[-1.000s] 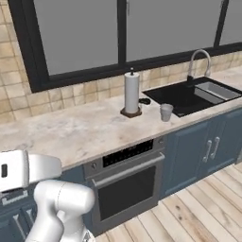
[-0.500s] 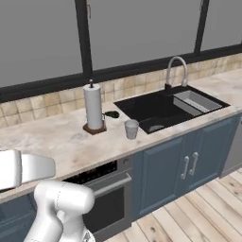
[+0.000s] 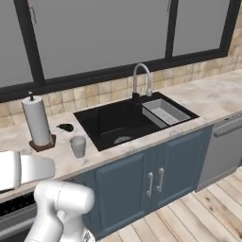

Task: Open the cabinet. Pick the bar soap and place it next to the sink. Then close the cabinet.

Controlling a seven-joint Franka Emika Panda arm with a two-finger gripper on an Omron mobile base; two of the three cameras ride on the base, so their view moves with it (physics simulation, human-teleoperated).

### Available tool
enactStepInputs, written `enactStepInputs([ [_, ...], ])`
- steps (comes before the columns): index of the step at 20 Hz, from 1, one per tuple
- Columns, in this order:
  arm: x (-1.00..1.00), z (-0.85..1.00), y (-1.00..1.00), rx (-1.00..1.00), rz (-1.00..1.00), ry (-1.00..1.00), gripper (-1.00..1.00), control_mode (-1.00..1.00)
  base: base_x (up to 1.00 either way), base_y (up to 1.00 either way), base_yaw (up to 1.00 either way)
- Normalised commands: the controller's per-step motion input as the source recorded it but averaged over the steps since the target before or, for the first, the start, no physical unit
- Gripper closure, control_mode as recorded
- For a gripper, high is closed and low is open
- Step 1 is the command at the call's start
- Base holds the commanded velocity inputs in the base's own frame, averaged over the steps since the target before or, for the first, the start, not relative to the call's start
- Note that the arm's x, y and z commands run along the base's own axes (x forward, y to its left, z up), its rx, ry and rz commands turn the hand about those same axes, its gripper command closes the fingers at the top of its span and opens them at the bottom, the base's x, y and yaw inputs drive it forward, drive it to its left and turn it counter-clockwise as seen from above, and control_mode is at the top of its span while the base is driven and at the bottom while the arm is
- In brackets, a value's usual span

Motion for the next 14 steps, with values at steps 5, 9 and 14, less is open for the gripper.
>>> enactStepInputs([
  [5, 0.0, 0.0, 0.0, 0.0, 0.0, 0.0, 1.0, 1.0, 0.59, -1.0, 0.11],
  [9, 0.0, 0.0, 0.0, 0.0, 0.0, 0.0, 1.0, 1.0, 0.47, -1.0, 0.16],
  [14, 0.0, 0.0, 0.0, 0.0, 0.0, 0.0, 1.0, 1.0, 0.23, -1.0, 0.23],
])
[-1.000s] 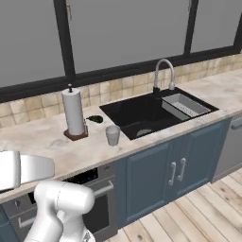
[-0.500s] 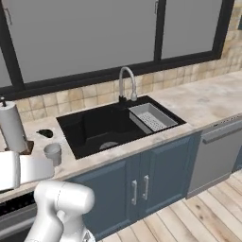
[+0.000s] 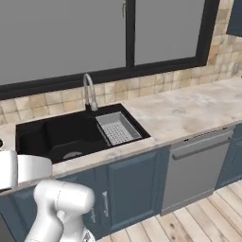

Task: Open the cabinet. Pick the bar soap and place it next to the sink. Then close the cabinet.

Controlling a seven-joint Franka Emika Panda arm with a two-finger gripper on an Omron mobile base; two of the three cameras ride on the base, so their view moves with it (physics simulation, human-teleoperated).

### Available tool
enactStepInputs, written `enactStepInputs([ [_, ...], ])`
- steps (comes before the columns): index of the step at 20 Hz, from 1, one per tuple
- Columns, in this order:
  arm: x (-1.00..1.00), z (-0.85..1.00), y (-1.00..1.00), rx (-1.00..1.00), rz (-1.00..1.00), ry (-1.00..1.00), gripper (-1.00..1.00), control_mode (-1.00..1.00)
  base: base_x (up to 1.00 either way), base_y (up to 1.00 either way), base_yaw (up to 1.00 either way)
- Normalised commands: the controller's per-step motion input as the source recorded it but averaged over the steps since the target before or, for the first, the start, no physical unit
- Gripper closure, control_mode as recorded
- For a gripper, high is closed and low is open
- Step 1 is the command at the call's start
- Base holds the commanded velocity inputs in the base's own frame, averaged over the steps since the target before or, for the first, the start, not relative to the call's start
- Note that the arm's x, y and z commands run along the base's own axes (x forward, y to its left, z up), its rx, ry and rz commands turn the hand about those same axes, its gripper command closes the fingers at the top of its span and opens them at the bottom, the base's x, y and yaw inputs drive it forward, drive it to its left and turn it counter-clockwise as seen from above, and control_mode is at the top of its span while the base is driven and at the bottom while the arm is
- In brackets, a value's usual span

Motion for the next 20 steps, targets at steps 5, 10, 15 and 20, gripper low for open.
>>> enactStepInputs([
  [5, 0.0, 0.0, 0.0, 0.0, 0.0, 0.0, 1.0, 1.0, 0.11, -0.76, 0.36],
  [10, 0.0, 0.0, 0.0, 0.0, 0.0, 0.0, 1.0, 1.0, 0.28, -0.44, 0.47],
  [15, 0.0, 0.0, 0.0, 0.0, 0.0, 0.0, 1.0, 1.0, 0.34, -0.31, 0.46],
  [20, 0.0, 0.0, 0.0, 0.0, 0.0, 0.0, 1.0, 1.0, 0.54, -0.21, 0.39],
])
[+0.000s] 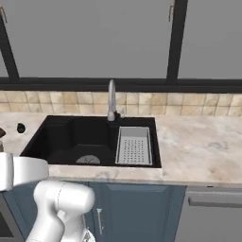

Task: Open the cabinet. Pick the bar soap and place it next to the sink. Then close the cabinet.

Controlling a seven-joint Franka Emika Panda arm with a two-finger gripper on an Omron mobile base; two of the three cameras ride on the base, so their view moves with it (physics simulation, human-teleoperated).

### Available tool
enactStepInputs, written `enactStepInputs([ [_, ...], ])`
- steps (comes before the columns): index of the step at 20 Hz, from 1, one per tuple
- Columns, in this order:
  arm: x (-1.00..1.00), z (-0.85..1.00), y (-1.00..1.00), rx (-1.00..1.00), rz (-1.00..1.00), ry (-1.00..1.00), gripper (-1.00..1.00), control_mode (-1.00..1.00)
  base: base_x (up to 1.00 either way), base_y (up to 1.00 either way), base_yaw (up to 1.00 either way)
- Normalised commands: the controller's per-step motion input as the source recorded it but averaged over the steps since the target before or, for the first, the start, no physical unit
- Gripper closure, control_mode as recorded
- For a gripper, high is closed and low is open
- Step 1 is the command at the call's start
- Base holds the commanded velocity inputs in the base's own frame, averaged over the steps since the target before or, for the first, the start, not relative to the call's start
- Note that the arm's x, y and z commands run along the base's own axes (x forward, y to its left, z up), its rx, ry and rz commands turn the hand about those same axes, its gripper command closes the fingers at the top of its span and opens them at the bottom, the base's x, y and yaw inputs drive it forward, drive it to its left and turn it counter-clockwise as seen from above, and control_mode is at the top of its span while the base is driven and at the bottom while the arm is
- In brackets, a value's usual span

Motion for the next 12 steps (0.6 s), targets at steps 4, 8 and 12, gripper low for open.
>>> enactStepInputs([
  [4, 0.42, 0.01, -0.19, 0.05, 0.04, 0.12, 1.0, -1.0, 0.36, -0.1, 0.12],
  [8, 0.96, 0.09, -0.43, 0.07, 0.0, 0.33, 1.0, -1.0, 0.0, 0.0, 0.0],
  [12, 0.97, 0.12, -0.9, 0.04, -0.01, 0.33, 1.0, -1.0, 0.0, 0.0, 0.0],
])
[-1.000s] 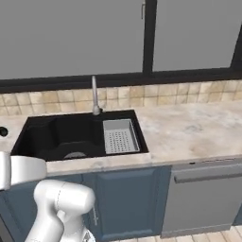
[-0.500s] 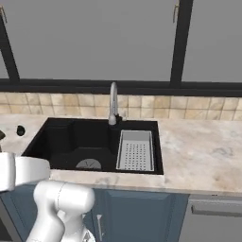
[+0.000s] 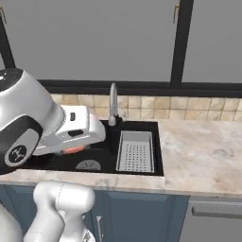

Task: Open the cabinet. Pick the bar soap and place it next to the sink. Then close the cabinet.

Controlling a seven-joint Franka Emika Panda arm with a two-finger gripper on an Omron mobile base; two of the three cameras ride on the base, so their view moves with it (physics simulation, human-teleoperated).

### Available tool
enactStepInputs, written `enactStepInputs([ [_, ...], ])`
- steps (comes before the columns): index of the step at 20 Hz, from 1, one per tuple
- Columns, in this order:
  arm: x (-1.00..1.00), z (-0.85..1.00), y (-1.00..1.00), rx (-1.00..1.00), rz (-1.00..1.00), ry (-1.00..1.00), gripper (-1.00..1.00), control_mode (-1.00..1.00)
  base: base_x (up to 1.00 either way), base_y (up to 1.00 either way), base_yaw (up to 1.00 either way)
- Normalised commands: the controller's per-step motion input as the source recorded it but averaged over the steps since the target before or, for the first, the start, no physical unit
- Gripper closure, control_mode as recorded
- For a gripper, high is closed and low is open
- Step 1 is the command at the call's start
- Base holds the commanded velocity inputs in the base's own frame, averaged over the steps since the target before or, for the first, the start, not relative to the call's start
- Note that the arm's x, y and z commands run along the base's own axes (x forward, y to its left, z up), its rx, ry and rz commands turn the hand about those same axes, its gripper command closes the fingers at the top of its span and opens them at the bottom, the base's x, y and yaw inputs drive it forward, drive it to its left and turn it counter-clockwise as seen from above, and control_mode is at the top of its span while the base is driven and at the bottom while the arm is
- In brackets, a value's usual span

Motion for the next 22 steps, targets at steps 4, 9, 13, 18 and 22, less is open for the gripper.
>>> enactStepInputs([
  [4, 1.0, -0.23, -0.96, 0.0, -0.09, 0.28, 1.0, -1.0, 0.0, 0.0, 0.0],
  [9, 1.0, -0.98, -0.83, 0.01, -0.08, 0.07, 1.0, -1.0, 0.0, 0.0, 0.0],
  [13, 1.0, -0.79, -0.85, 0.03, -0.08, 0.02, 1.0, -1.0, 0.0, 0.0, 0.0],
  [18, 1.0, -0.6, -0.8, 0.01, -0.04, 0.0, 1.0, -1.0, 0.0, 0.0, 0.0],
  [22, 1.0, -0.53, -0.66, 0.0, -0.04, 0.0, 1.0, -1.0, 0.0, 0.0, 0.0],
])
